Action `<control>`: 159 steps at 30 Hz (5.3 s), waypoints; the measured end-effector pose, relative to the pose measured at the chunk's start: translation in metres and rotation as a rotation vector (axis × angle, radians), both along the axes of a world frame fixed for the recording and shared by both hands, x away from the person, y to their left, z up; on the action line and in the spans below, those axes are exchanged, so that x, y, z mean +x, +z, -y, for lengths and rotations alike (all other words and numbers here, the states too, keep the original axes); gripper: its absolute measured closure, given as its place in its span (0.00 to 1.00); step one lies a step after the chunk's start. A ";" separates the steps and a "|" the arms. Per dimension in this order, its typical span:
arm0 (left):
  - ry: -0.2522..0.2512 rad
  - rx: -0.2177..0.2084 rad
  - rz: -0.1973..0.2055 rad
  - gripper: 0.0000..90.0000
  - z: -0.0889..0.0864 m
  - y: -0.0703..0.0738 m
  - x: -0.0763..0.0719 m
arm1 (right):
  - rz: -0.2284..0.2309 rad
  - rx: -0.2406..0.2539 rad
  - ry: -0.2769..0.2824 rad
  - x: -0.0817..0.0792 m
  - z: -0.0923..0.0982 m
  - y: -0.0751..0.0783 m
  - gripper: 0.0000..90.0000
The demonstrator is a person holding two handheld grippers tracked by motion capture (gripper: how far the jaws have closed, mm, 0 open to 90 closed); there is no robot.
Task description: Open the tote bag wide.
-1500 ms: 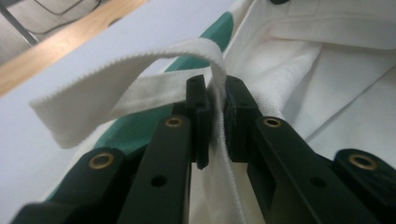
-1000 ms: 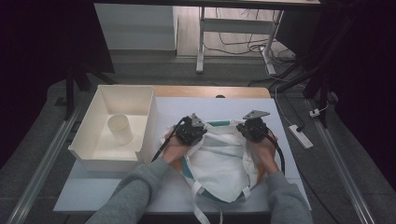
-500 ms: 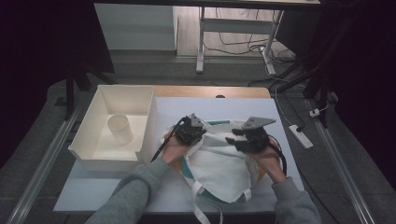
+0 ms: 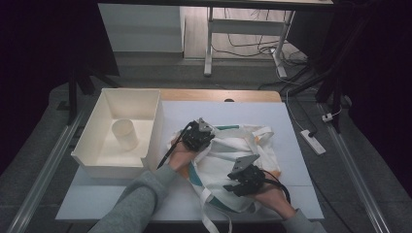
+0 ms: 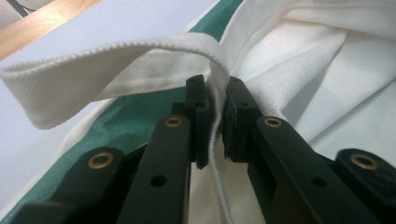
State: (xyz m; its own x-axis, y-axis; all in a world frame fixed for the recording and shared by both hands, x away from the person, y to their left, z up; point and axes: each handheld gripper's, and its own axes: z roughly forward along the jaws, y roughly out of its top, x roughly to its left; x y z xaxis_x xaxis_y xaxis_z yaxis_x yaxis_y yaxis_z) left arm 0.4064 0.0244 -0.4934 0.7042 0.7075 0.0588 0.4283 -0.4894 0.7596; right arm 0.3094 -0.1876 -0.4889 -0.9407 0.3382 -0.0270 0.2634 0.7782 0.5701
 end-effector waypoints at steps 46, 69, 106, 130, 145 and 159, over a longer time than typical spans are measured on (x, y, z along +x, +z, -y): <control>0.055 -0.042 0.043 0.91 -0.008 0.008 -0.003 | 0.199 0.050 -0.371 -0.030 0.055 0.037 0.63; 0.060 -0.054 0.050 0.91 -0.012 0.009 -0.002 | 0.288 -0.133 -0.472 -0.022 0.059 0.028 0.97; 0.027 -0.099 0.025 0.74 -0.017 0.011 -0.003 | 0.281 0.194 -0.477 0.002 0.111 0.029 0.68; -0.057 -0.166 0.067 0.47 -0.036 0.056 -0.033 | 0.302 0.109 -0.524 0.075 0.083 0.024 0.80; -0.105 -0.161 0.028 0.35 -0.071 0.089 -0.057 | 0.285 0.306 -0.349 0.023 0.086 0.046 0.55; -0.058 -0.183 0.066 0.34 -0.106 0.107 -0.074 | 0.297 0.315 -0.348 0.014 0.100 0.037 0.51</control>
